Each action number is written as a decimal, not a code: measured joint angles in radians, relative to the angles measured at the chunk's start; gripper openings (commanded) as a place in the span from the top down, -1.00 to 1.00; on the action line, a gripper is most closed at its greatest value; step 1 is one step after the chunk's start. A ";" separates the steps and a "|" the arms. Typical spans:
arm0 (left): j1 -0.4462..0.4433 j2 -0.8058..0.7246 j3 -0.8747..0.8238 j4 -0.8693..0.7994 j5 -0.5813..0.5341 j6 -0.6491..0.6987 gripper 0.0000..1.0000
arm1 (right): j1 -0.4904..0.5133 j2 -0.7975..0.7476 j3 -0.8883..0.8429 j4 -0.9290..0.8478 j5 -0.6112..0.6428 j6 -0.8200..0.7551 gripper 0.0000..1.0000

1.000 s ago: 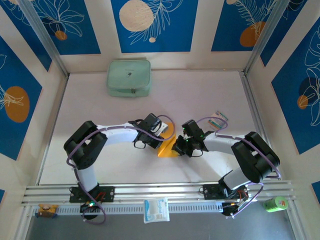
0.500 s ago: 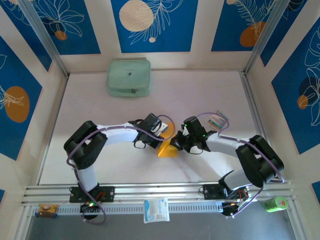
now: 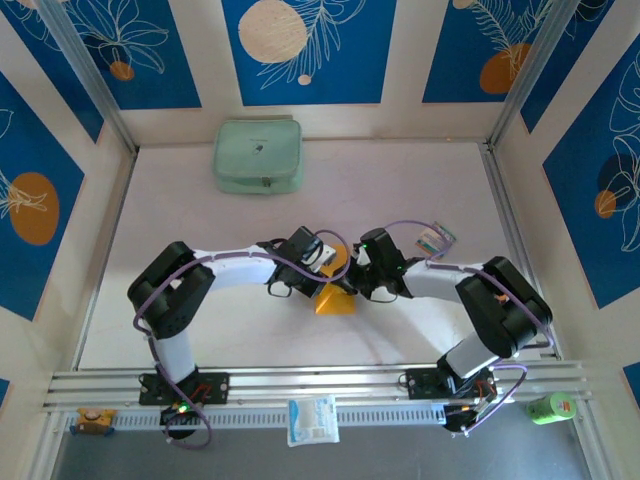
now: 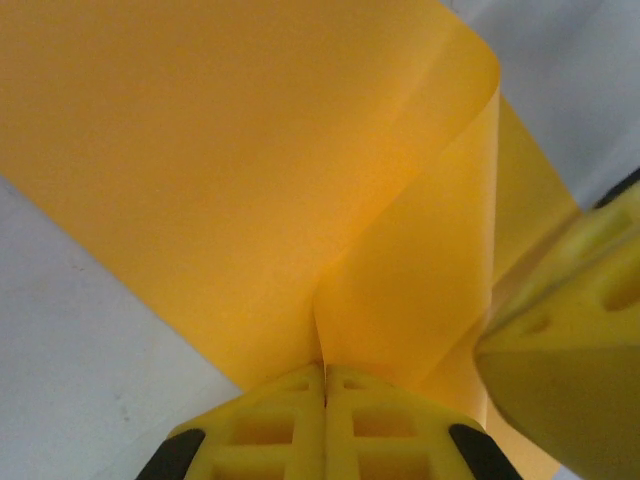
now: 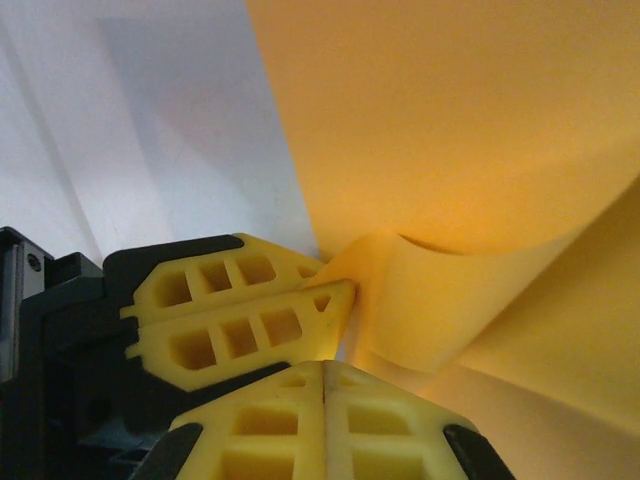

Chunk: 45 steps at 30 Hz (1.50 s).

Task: Fold a paper plane with a square sheet of paper (pick it up from the middle)
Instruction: Fold the triangle a second time at the center of the table.

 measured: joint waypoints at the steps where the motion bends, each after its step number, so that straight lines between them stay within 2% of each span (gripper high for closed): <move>1: 0.000 0.000 0.000 0.000 0.000 0.000 1.00 | 0.001 0.008 0.001 0.005 -0.001 0.000 1.00; 24: 0.001 0.013 0.013 -0.001 0.015 0.000 1.00 | -0.006 0.058 -0.051 0.061 0.015 -0.003 1.00; 29: 0.001 0.013 0.014 -0.002 0.015 0.000 1.00 | -0.033 0.015 -0.042 0.037 0.019 -0.030 1.00; 45: 0.001 0.014 0.015 0.000 0.015 0.000 1.00 | -0.109 0.043 -0.090 0.085 0.000 -0.053 0.97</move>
